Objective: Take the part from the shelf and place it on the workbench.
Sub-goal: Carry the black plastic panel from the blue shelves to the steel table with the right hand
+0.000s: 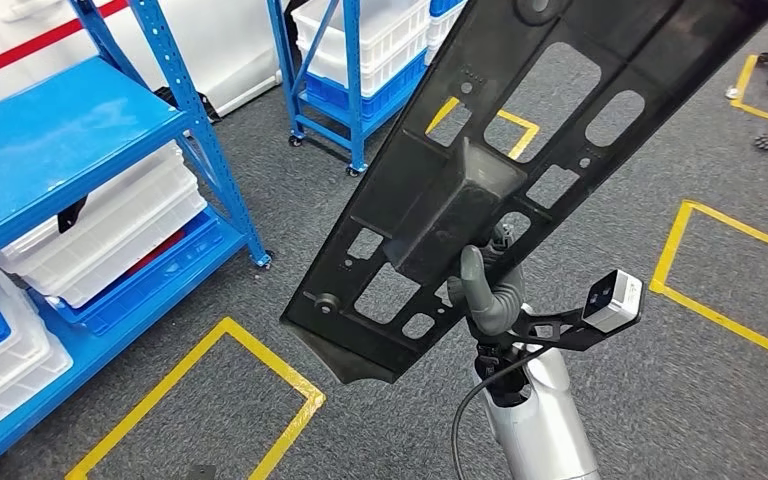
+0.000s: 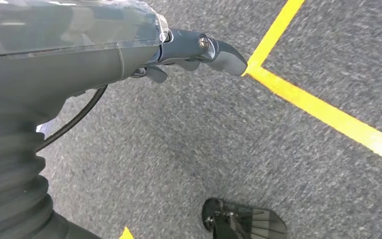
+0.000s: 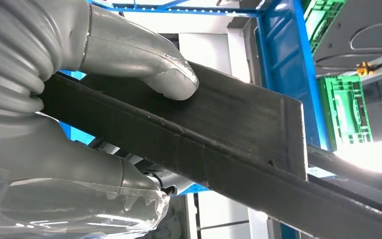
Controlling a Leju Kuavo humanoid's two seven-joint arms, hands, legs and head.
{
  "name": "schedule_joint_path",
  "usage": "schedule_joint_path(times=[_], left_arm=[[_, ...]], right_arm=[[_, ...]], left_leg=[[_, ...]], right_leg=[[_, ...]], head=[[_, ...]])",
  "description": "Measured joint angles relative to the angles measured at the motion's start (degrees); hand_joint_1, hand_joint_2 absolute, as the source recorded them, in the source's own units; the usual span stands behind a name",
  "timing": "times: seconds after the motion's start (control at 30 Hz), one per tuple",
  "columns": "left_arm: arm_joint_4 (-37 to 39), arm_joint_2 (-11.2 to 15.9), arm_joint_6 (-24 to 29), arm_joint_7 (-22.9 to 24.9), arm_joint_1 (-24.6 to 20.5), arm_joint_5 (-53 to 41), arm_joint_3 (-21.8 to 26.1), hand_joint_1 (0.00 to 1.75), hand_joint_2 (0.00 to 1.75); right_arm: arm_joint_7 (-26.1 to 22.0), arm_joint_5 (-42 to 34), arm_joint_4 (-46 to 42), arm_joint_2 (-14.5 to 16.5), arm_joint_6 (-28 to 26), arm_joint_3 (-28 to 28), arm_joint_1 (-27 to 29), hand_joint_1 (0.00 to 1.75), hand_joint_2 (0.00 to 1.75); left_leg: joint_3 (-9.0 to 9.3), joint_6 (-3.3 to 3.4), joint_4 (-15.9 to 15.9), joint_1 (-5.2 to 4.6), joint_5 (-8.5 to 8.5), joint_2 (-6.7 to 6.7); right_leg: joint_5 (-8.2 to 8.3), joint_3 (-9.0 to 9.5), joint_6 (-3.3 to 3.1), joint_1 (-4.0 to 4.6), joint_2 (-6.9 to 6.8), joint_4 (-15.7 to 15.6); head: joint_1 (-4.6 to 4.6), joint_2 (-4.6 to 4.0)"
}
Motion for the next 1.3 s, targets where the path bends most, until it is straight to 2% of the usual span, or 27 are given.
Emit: schedule_joint_path(times=[0.07, 0.13, 0.17, 0.2, 0.23, 0.3, 0.37, 0.43, 0.47, 0.5, 0.53, 0.6, 0.63, 0.67, 0.7, 0.73, 0.8, 0.87, 0.9, 0.93, 0.97, 1.03, 1.1, 1.17, 1.2, 1.23, 1.3], left_arm=[[0.00, -0.10, 0.31, 0.08, 0.09, 0.19, 0.09, 0.00, 1.75], [0.00, -0.16, 0.61, 0.39, 0.40, 0.28, 0.27, 0.00, 1.75], [0.00, -0.19, 0.79, 0.65, 0.57, 0.32, 0.37, 0.00, 1.75], [0.00, -0.25, 0.98, 0.95, 0.69, 0.35, 0.47, 0.00, 1.75], [0.00, -0.34, 1.16, 1.20, 0.75, 0.37, 0.58, 0.00, 1.75], [0.00, -0.57, 1.39, 1.59, 0.82, 0.38, 0.79, 0.00, 1.75], [0.00, -0.74, 1.47, 1.70, 1.07, 0.39, 0.96, 0.00, 1.75], [0.00, -0.82, 1.50, 1.40, 1.33, 0.58, 1.09, 0.00, 1.75], [0.00, -0.84, 1.50, 1.13, 1.38, 0.70, 1.16, 0.00, 1.75], [0.00, -0.84, 1.50, 0.84, 1.41, 0.81, 1.25, 0.00, 1.75], [0.00, -0.85, 1.50, 0.57, 1.44, 0.90, 1.32, 0.00, 1.75], [0.00, -0.78, 1.51, 0.17, 1.62, 1.05, 1.50, 0.00, 1.75], [0.00, -0.73, 1.51, 0.05, 1.74, 1.11, 1.58, 0.00, 1.75], [0.00, -0.67, 1.52, 0.00, 1.83, 1.08, 1.66, 0.00, 1.75], [0.00, -0.63, 1.53, -0.01, 1.85, 1.00, 1.71, 0.00, 1.75], [0.00, -0.56, 1.55, 0.03, 1.80, 0.83, 1.73, 0.00, 1.75], [0.00, -0.36, 1.57, 0.15, 1.60, 0.43, 1.74, 0.00, 1.75], [0.00, -0.20, 1.62, 0.26, 1.39, 0.15, 1.73, 0.00, 1.75], [0.00, -0.14, 1.63, 0.30, 1.28, 0.08, 1.73, 0.00, 1.75], [0.00, -0.09, 1.65, 0.34, 1.15, -0.02, 1.73, 0.00, 1.75], [0.00, -0.04, 1.64, 0.39, 1.00, -0.17, 1.73, 0.00, 1.75], [0.00, 0.03, 1.62, 0.50, 0.77, -0.49, 1.73, 0.00, 1.75], [0.00, 0.06, 1.58, 0.70, 0.64, -0.83, 1.72, 0.00, 1.75], [0.00, 0.14, 1.59, 1.03, 0.62, -0.98, 1.72, 0.00, 1.75], [0.00, 0.19, 1.60, 1.15, 0.60, -0.96, 1.72, 0.00, 1.75], [0.00, 0.22, 1.60, 1.22, 0.55, -0.85, 1.72, 0.00, 1.75], [0.00, 0.23, 1.59, 1.06, 0.40, -0.41, 1.73, 0.00, 1.75]], right_arm=[[0.16, -0.81, 0.28, -0.01, 0.66, 0.04, -0.46, 1.75, 1.75], [0.54, -2.04, 0.77, -0.01, 1.36, 0.13, -0.70, 1.75, 1.75], [0.85, -2.93, 1.09, -0.02, 1.81, 0.16, -0.70, 1.75, 1.75], [1.30, -4.04, 1.43, -0.02, 2.36, 0.19, -0.72, 1.75, 1.75], [1.88, -5.35, 1.75, -0.02, 2.96, 0.22, -0.81, 1.75, 1.75], [3.16, -7.97, 2.33, 0.03, 3.93, 0.34, -1.32, 1.75, 1.75], [4.12, -9.18, 2.87, 0.21, 3.46, 0.52, -2.06, 1.75, 1.75], [4.34, -6.88, 3.29, 0.43, -0.49, 0.63, -2.61, 1.75, 1.75], [4.29, -4.55, 3.44, 0.54, -3.84, 0.69, -2.80, 1.75, 1.75], [4.19, -2.07, 3.60, 0.68, -7.51, 0.74, -3.01, 1.75, 1.75], [4.05, 0.29, 3.76, 0.88, -11.14, 0.80, -3.23, 1.75, 1.75], [3.81, 4.53, 4.17, 1.43, -17.30, 0.95, -3.54, 1.75, 1.75], [3.75, 6.41, 4.35, 1.66, -19.88, 1.03, -3.60, 1.75, 1.75], [3.74, 7.82, 4.53, 1.82, -21.88, 1.11, -3.58, 1.75, 1.75], [3.75, 8.65, 4.67, 1.91, -23.16, 1.16, -3.56, 1.75, 1.75], [3.75, 9.04, 4.77, 1.96, -23.82, 1.20, -3.54, 1.75, 1.75], [3.66, 9.16, 4.80, 2.03, -24.16, 1.27, -3.56, 1.75, 1.75], [3.45, 9.00, 4.74, 2.10, -24.14, 1.33, -3.55, 1.75, 1.75], [3.24, 8.68, 4.69, 2.11, -23.94, 1.34, -3.48, 1.75, 1.75], [2.96, 8.14, 4.60, 2.11, -23.52, 1.35, -3.36, 1.75, 1.75], [2.64, 7.39, 4.47, 2.04, -22.89, 1.35, -3.20, 1.75, 1.75], [2.04, 5.05, 4.18, 1.86, -20.54, 1.34, -3.03, 1.75, 1.75], [1.60, 1.26, 3.92, 1.62, -16.38, 1.34, -2.88, 1.75, 1.75], [1.54, -2.78, 3.65, 1.28, -11.99, 1.30, -2.36, 1.75, 1.75], [1.67, -4.50, 3.44, 1.06, -10.14, 1.20, -1.97, 1.75, 1.75], [1.84, -6.05, 3.13, 0.84, -8.51, 1.05, -1.59, 1.75, 1.75], [2.27, -8.70, 2.30, 0.49, -5.58, 0.60, -1.00, 1.75, 1.75]], left_leg=[[0.05, 0.44, -0.35, -0.10, 0.35, 1.35], [-0.09, 0.58, -0.21, -0.32, 0.30, 2.81], [-0.16, 0.59, -0.12, -0.38, 0.23, 3.55], [-0.20, 0.58, -0.01, -0.42, 0.14, 4.28], [-0.20, 0.52, 0.12, -0.44, 0.00, 4.90], [-0.14, 0.23, 0.38, -0.60, -0.32, 5.90], [-0.08, -0.28, 0.44, -0.81, -0.49, 6.71], [0.14, -0.89, 0.26, -0.91, -0.52, 7.70], [0.21, -1.20, 0.41, -0.85, -0.82, 7.66], [-0.05, -1.45, 1.22, -0.77, -1.61, 6.92], [-0.85, -1.69, 3.18, -0.66, -3.01, 5.71], [-4.04, -2.00, 10.30, -0.45, -6.86, 3.11], [-5.70, -2.13, 13.93, -0.41, -8.26, 2.57], [-6.71, -2.21, 16.06, -0.38, -8.60, 2.35], [-6.70, -2.22, 15.94, -0.34, -7.74, 2.25], [-5.67, -2.19, 13.63, -0.27, -5.91, 2.06], [-2.25, -2.00, 5.95, 0.00, -2.06, -0.03], [-0.35, -1.70, 1.41, 0.12, -0.85, -2.19], [-0.22, -1.50, 1.04, 0.02, -1.04, -2.44], [-0.16, -1.20, 0.84, -0.08, -0.93, -1.92], [-0.08, -0.79, 0.64, -0.04, -0.67, -1.26], [0.13, 0.07, -0.06, 0.06, -0.12, 0.14], [0.17, 0.55, -0.35, -0.09, 0.09, 1.60], [0.12, 0.65, -0.32, -0.26, 0.03, 3.13], [0.12, 0.64, -0.30, -0.29, -0.03, 3.87], [0.15, 0.61, -0.29, -0.32, -0.12, 4.55], [0.35, 0.40, -0.25, -0.36, -0.40, 5.76]], right_leg=[[-3.11, -2.29, 0.41, 0.10, -3.51, 5.09], [-6.10, -5.46, 0.77, -0.13, -4.87, 12.09], [-6.33, -6.16, 0.88, -0.24, -5.04, 13.71], [-5.50, -5.72, 0.92, -0.32, -5.20, 13.14], [-3.75, -3.98, 0.88, -0.34, -5.58, 10.08], [-1.12, 0.28, 0.44, 0.01, -7.70, 2.21], [-0.67, 1.93, -0.22, 0.57, -8.92, -1.24], [-0.46, 1.78, -0.89, 0.72, -7.87, -1.42], [-0.26, 1.85, -1.24, 0.58, -7.30, -1.74], [-0.03, 1.93, -1.62, 0.40, -6.76, -2.08], [0.20, 2.00, -1.98, 0.20, -6.23, -2.38], [0.46, 1.85, -2.41, 0.12, -5.09, -2.51], [0.53, 1.71, -2.50, 0.15, -4.40, -2.45], [0.57, 1.61, -2.53, 0.18, -3.63, -2.36], [0.60, 1.54, -2.52, 0.19, -2.86, -2.22], [0.60, 1.51, -2.46, 0.18, -2.09, -2.04], [0.56, 1.35, -2.16, 0.19, -0.68, -1.59], [0.72, 0.86, -1.53, 0.13, 0.49, -1.23], [0.94, 0.58, -1.10, 0.05, 1.05, -1.25], [1.21, 0.37, -0.67, -0.08, 1.67, -1.40], [1.27, 0.21, -0.29, -0.14, 1.72, -1.35], [-0.05, -0.77, 0.29, 0.10, -0.66, 0.72], [-3.62, -3.66, 0.61, 0.19, -3.89, 7.01], [-6.25, -6.64, 0.79, 0.01, -4.84, 13.43], [-6.17, -6.95, 0.81, -0.04, -5.03, 14.27], [-5.06, -6.07, 0.77, -0.05, -5.22, 12.76], [-1.83, -1.81, 0.49, 0.14, -6.58, 4.98]], head=[[0.20, 0.01], [0.30, 0.00], [0.31, 0.00], [0.31, 0.00], [0.31, 0.01], [0.29, 0.01], [0.28, 0.00], [0.26, -0.01], [0.25, -0.01], [0.22, 0.00], [0.16, 0.00], [0.05, 0.00], [0.02, 0.00], [0.02, 0.00], [0.02, 0.00], [0.01, 0.01], [0.02, 0.01], [0.05, 0.00], [0.05, 0.00], [0.06, -0.01], [0.06, -0.01], [0.21, 0.00], [0.42, 0.00], [0.51, 0.00], [0.51, 0.01], [0.52, 0.01], [0.52, 0.00]])
